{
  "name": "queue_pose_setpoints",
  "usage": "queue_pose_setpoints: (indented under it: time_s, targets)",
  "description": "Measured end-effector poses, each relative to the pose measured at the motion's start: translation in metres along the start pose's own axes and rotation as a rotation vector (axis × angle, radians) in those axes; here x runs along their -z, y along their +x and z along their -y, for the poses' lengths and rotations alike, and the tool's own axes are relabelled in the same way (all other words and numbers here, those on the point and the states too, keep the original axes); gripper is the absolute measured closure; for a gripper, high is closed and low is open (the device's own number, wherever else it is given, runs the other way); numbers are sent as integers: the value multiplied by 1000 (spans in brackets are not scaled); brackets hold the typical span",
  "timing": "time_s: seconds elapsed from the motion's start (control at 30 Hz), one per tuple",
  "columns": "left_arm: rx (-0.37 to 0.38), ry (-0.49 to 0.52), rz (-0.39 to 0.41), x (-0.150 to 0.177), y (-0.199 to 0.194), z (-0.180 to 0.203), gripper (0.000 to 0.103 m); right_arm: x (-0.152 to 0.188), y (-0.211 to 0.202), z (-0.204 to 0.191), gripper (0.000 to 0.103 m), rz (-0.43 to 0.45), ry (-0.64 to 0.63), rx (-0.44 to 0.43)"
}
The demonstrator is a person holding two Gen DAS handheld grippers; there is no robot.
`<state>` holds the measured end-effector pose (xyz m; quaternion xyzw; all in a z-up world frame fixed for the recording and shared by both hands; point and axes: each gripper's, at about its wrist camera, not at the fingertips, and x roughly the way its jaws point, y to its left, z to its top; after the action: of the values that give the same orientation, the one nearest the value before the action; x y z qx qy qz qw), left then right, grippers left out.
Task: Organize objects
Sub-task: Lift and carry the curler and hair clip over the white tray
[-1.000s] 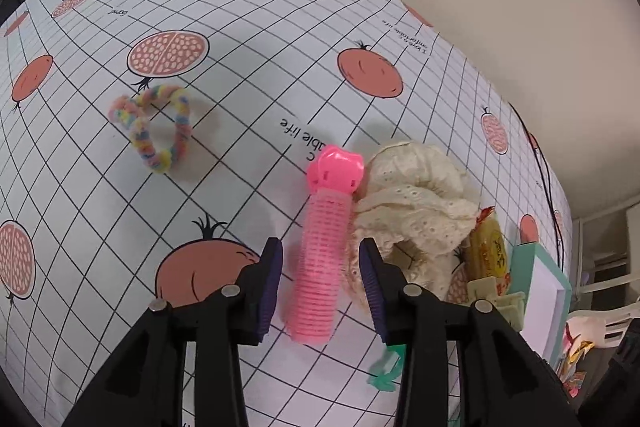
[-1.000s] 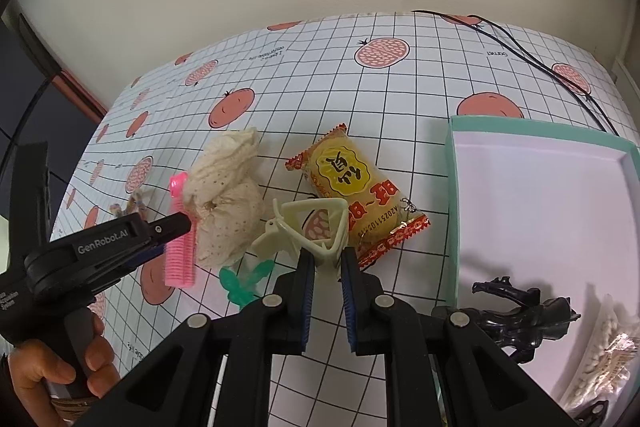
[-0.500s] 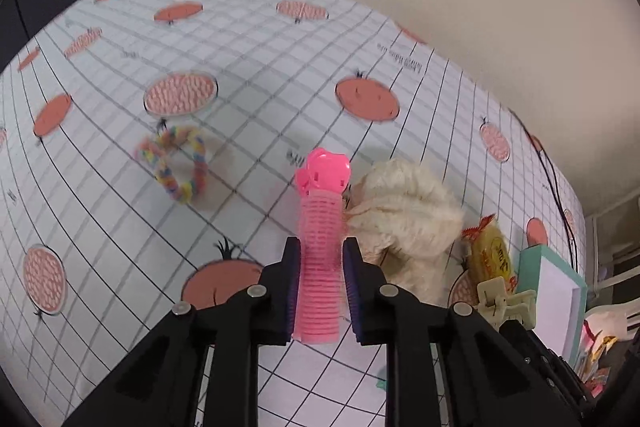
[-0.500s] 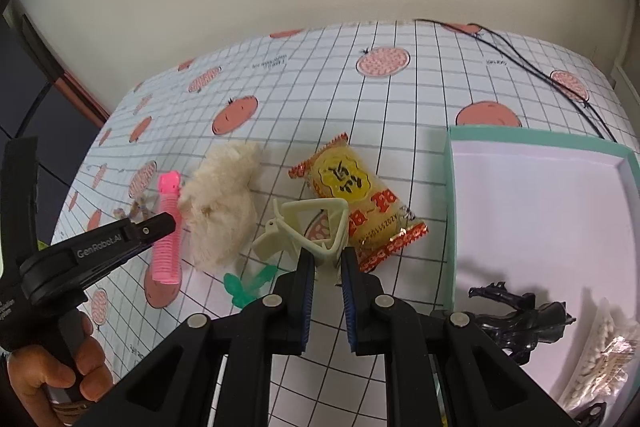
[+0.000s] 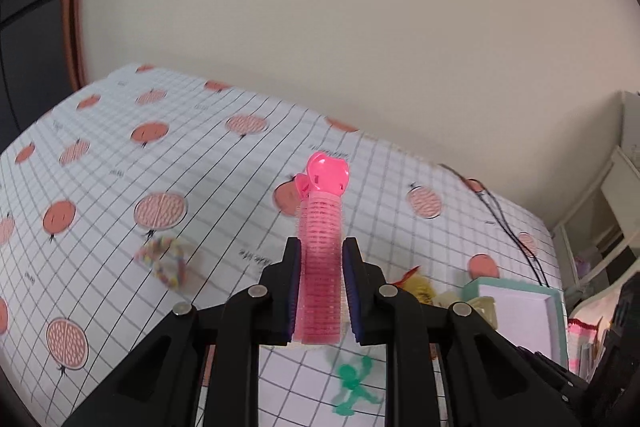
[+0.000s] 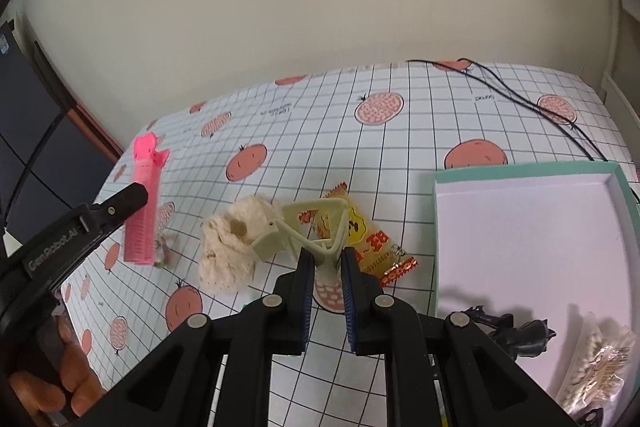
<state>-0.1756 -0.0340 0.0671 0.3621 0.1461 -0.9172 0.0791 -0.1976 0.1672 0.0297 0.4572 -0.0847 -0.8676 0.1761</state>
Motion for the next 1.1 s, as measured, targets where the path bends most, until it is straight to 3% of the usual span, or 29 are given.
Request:
queue_pose_setpoints:
  time_s: [0.27,0.6,1.1]
  targets:
    - [76,59,1,7,-5,28,82,-2,-13,17,89,31,25,26]
    - [180,124,-38,25,-2,74,82,-1,-38,67,89,75,93,114]
    - [260,211,-103,44,22,150,82,7,-53,131,89,96,192,217]
